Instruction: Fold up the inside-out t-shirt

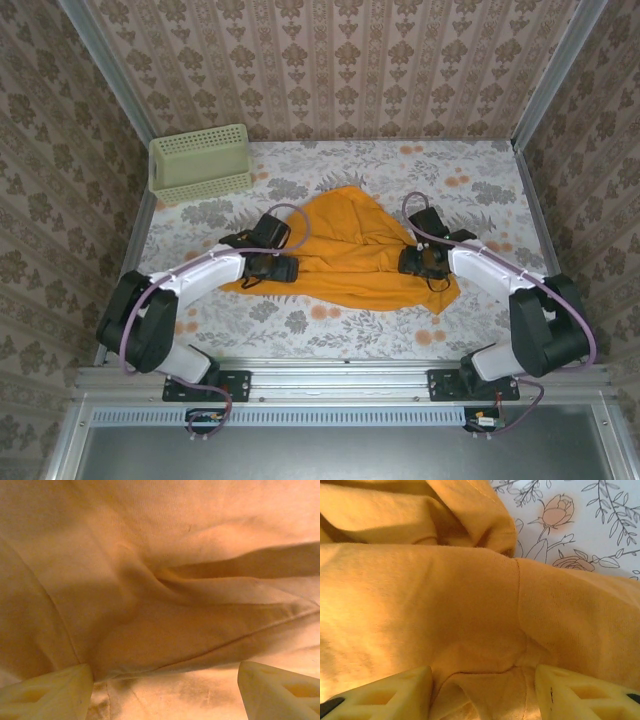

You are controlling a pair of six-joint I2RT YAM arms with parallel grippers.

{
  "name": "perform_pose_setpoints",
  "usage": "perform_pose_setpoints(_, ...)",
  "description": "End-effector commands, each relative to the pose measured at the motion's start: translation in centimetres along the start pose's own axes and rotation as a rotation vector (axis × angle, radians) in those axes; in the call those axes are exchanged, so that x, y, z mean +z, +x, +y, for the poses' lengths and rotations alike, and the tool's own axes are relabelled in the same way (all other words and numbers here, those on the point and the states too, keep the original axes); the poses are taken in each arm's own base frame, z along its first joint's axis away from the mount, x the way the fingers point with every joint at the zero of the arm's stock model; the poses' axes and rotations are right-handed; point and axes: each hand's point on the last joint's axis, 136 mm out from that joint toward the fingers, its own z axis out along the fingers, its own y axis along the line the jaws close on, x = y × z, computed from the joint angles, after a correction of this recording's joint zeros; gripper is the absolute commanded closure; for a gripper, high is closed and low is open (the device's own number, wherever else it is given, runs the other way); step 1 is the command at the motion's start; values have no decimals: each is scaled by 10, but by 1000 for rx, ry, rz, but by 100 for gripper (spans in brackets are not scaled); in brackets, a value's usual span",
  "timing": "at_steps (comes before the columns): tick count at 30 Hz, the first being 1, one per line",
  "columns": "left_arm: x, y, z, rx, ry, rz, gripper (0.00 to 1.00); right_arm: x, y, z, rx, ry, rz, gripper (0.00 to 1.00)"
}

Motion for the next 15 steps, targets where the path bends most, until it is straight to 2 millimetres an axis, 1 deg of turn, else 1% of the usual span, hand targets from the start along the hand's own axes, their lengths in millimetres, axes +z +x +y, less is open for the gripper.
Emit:
perform_pose_setpoints(1, 0, -11, 5, 29, -58, -29, 26, 1, -8, 1, 13, 15, -25, 49)
perform_pose_setpoints(4, 4, -17, 6, 41, -72, -43, 38, 3, -9, 1, 7, 15, -25, 63)
perform_pose_setpoints(6, 7, -20, 5, 47, -69, -48, 51, 2, -9, 2, 3, 14, -26, 78)
perform_pose_setpoints(7, 9, -20, 4, 50, -68, -46, 57, 2, -10, 2, 3, 16, -32, 83)
perform_pose_setpoints(9, 13, -20, 6, 49, -75, -40, 71, -1, -12, 0, 4, 25, -44, 93)
perform_pose_setpoints(11, 14, -20, 6, 47, -77, -37, 84, -4, -14, -2, 5, 36, -57, 100)
perform_pose_setpoints(14, 8, -23, 8, 38, -84, -58, 99, -14, -18, -5, 2, 47, -85, 100)
perform_pose_setpoints(15, 4, -25, 8, 34, -80, -78, 100, -16, -19, -5, 0, 50, -92, 100)
